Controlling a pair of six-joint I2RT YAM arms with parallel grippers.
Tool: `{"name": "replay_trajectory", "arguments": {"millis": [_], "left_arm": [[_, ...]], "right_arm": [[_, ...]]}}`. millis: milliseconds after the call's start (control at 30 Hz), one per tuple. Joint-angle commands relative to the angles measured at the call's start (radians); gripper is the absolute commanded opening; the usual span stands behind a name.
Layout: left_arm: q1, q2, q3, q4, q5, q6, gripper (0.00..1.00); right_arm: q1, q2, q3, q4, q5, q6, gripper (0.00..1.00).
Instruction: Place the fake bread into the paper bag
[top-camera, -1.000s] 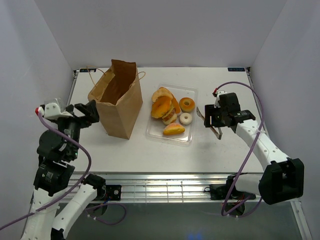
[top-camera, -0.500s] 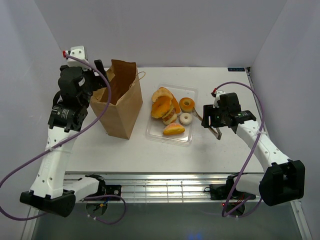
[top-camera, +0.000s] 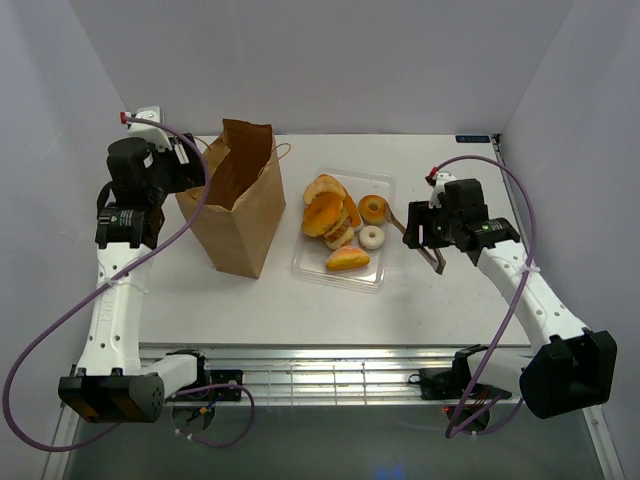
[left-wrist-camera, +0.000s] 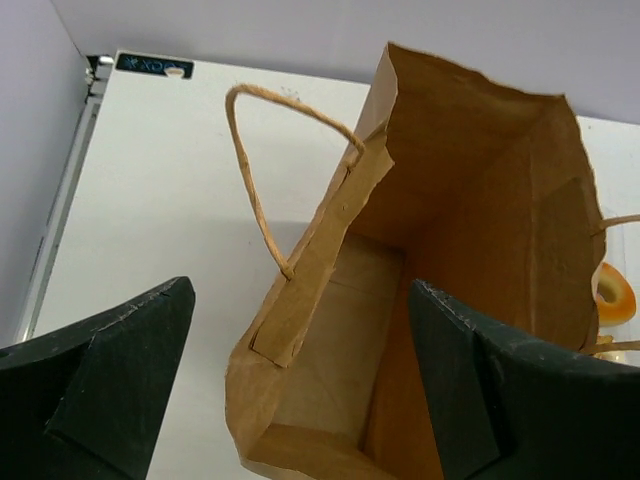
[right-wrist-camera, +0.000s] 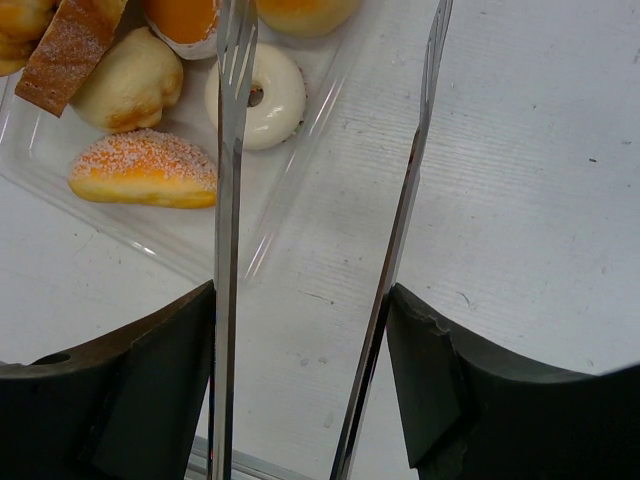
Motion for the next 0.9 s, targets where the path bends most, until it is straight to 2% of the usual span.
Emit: {"name": "replay_trajectory", "arguments": {"millis": [0, 267, 433, 467, 533, 567, 667, 700, 800, 867], "left_arm": [[0.012, 0.013, -0.05, 0.022, 0.093, 0.015, 0.98], [0.051, 0.048, -0.113, 0.074, 0.113, -0.004, 0.97], [0.065, 0.068, -0.142, 0.119, 0.137, -0.02, 0.82], [0.07, 0.073, -0.144, 0.122, 0.142, -0.03, 0.72], [0.071, 0.079, -0.152, 0.139, 0.162, -0.037, 0.6], [0.071, 0.078, -0.158, 0.145, 0.179, -0.042, 0.46], [0.071, 0.055, -0.197, 0.185, 0.203, -0.062, 0.29], [0.071, 0.046, -0.213, 0.208, 0.206, -0.073, 0.2], [0.071, 0.004, -0.279, 0.255, 0.217, -0.097, 0.03], [0.071, -0.024, -0.319, 0.272, 0.222, -0.109, 0.0]], "right_arm": [[0.002, -0.025, 0.052, 0.0, -0.024, -0.013, 0.7], [0.002, -0.035, 0.091, -0.039, -0.044, -0.011, 0.7], [0.002, -0.041, 0.121, -0.061, -0.079, -0.008, 0.69], [0.002, -0.043, 0.121, -0.064, -0.08, -0.008, 0.69], [0.002, -0.043, 0.127, -0.07, -0.085, -0.005, 0.69], [0.002, -0.042, 0.13, -0.073, -0.088, -0.005, 0.69], [0.002, -0.041, 0.135, -0.079, -0.105, 0.0, 0.68], [0.002, -0.043, 0.137, -0.081, -0.119, 0.001, 0.68], [0.003, -0.041, 0.143, -0.086, -0.14, 0.009, 0.67], [0.003, -0.038, 0.143, -0.084, -0.154, 0.015, 0.66]]}}
